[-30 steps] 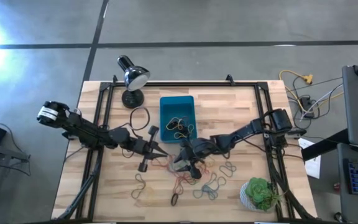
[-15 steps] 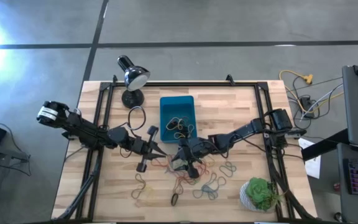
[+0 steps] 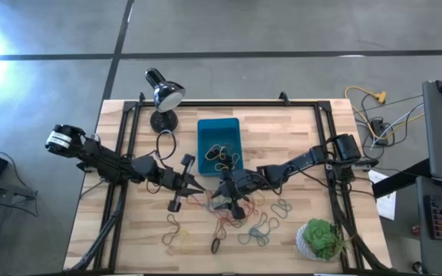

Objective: Pick and place rubber bands into bin
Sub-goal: Put the yellow rubber band into the blue bin

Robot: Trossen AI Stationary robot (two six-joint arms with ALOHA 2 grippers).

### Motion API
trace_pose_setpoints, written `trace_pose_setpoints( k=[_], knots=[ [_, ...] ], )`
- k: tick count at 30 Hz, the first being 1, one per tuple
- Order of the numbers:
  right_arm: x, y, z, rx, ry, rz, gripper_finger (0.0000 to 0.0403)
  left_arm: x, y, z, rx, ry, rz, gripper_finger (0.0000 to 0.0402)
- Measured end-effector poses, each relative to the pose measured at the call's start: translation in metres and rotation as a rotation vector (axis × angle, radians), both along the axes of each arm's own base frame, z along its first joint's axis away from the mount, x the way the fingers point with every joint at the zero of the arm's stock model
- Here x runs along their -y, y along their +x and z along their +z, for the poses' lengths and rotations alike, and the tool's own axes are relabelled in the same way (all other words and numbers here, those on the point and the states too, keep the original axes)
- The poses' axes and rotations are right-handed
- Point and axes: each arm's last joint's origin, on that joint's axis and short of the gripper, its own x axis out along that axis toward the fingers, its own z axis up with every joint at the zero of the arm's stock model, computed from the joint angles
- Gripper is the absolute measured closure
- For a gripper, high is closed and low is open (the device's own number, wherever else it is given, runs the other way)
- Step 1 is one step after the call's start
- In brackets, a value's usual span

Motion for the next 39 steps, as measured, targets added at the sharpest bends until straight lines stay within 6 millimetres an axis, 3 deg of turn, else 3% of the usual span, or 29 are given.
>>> trace_pose_setpoints(
  k=[7, 10, 14, 18, 30, 39],
  knots=[
    [0.0, -0.001, -0.002, -0.012, -0.018, 0.007, 0.0223, 0.0, 0.0, 0.001, 0.004, -0.001, 0.0, 0.0402],
    [0.0, -0.002, -0.004, -0.034, -0.032, 0.013, 0.0273, 0.0, 0.0, 0.001, 0.004, -0.001, 0.0, 0.0402],
    [0.001, -0.004, -0.007, -0.068, -0.055, 0.024, 0.0369, 0.0, 0.0, 0.001, 0.004, -0.001, 0.0, 0.0402],
    [-0.001, -0.005, -0.009, -0.09, -0.061, 0.03, 0.0392, 0.0, 0.0, -0.001, -0.007, 0.0, 0.005, 0.0402],
    [-0.002, -0.006, -0.01, -0.126, -0.014, 0.009, 0.0386, -0.001, -0.001, -0.003, -0.017, -0.005, 0.02, 0.0402],
    [0.0, -0.006, -0.01, -0.129, -0.003, 0.0, 0.0314, -0.001, 0.0, -0.002, -0.012, -0.006, 0.02, 0.0402]
  ],
)
